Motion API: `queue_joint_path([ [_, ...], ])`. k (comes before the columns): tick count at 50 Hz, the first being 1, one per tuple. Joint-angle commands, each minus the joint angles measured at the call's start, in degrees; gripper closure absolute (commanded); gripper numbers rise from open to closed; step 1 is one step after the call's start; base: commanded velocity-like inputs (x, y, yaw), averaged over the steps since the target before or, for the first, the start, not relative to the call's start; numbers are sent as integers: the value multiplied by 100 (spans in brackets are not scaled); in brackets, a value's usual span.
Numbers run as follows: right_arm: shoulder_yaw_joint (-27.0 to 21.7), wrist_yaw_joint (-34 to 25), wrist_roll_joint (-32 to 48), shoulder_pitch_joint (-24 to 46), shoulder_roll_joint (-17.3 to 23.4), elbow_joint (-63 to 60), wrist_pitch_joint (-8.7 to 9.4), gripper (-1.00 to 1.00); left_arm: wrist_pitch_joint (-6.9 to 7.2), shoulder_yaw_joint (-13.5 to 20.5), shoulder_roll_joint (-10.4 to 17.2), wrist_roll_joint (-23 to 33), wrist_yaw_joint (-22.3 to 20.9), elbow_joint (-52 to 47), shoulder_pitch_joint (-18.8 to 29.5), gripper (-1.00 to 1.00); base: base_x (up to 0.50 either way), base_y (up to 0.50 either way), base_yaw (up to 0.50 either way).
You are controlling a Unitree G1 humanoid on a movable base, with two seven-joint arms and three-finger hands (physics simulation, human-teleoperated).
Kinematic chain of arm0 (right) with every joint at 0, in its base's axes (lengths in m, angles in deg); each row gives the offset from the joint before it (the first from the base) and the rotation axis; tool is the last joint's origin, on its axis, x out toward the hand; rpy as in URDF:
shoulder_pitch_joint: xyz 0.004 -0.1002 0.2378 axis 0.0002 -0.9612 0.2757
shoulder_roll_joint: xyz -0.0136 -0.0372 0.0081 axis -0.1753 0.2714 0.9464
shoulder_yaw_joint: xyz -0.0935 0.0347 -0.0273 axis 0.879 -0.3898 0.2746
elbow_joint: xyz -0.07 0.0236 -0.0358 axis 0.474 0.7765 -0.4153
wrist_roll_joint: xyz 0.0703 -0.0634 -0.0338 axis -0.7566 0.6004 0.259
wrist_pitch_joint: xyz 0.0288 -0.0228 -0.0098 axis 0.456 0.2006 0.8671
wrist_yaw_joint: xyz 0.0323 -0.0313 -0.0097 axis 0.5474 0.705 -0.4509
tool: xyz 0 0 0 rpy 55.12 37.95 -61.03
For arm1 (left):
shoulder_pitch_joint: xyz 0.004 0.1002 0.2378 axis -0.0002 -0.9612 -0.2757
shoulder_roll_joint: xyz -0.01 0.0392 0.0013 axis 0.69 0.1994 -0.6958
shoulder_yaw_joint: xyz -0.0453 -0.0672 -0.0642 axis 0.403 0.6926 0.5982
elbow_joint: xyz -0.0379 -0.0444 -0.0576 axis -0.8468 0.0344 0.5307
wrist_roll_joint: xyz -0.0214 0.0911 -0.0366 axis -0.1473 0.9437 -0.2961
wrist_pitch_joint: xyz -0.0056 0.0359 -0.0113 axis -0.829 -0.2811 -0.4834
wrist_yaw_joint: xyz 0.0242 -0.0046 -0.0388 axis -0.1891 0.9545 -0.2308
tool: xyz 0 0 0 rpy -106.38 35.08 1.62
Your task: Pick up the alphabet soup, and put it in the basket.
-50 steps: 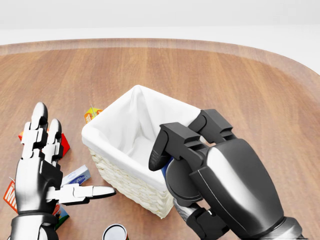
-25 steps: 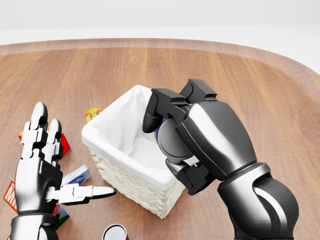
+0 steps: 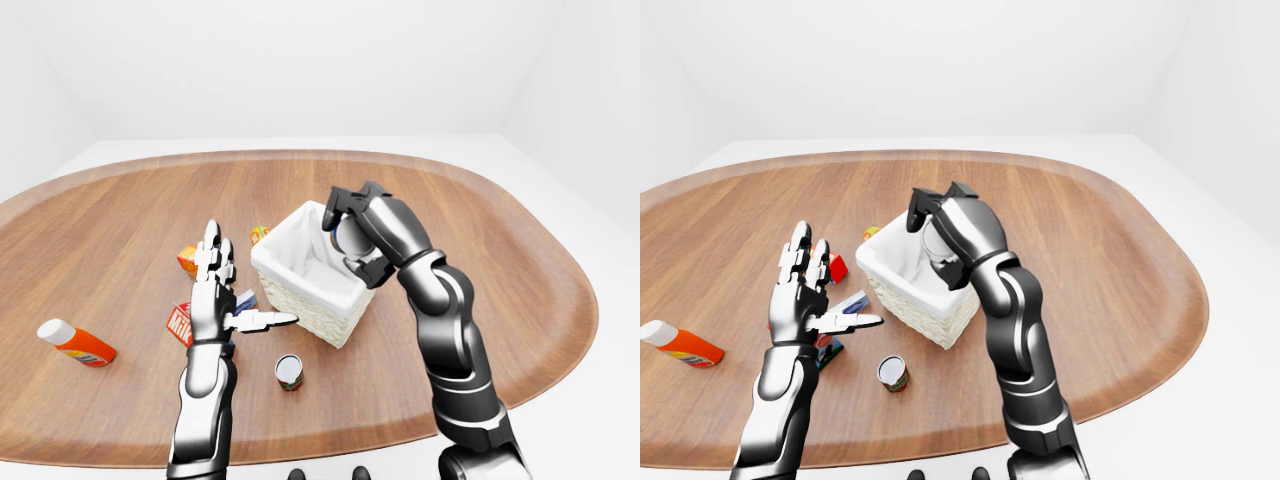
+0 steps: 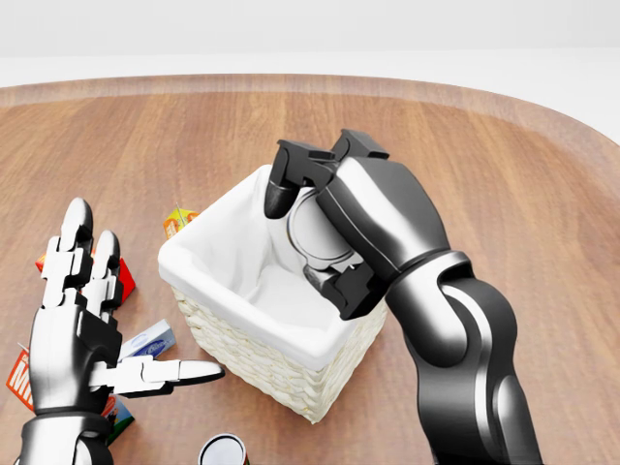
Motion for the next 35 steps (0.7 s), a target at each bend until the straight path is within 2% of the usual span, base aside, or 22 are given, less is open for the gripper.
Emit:
queue_joint_path([
  [1, -27, 10, 47, 369, 33, 574, 0, 100, 0, 3, 3, -5, -3, 10, 3, -100, 0, 0, 0],
  [17, -34, -538, 345, 757, 43, 1104, 0, 100, 0, 8, 3, -7, 0, 65, 20, -100, 0, 0, 0],
  [35, -74, -6, 163, 1433, -18, 2427, 0, 100, 0, 12, 6, -29, 0, 53, 29, -100, 0, 0, 0],
])
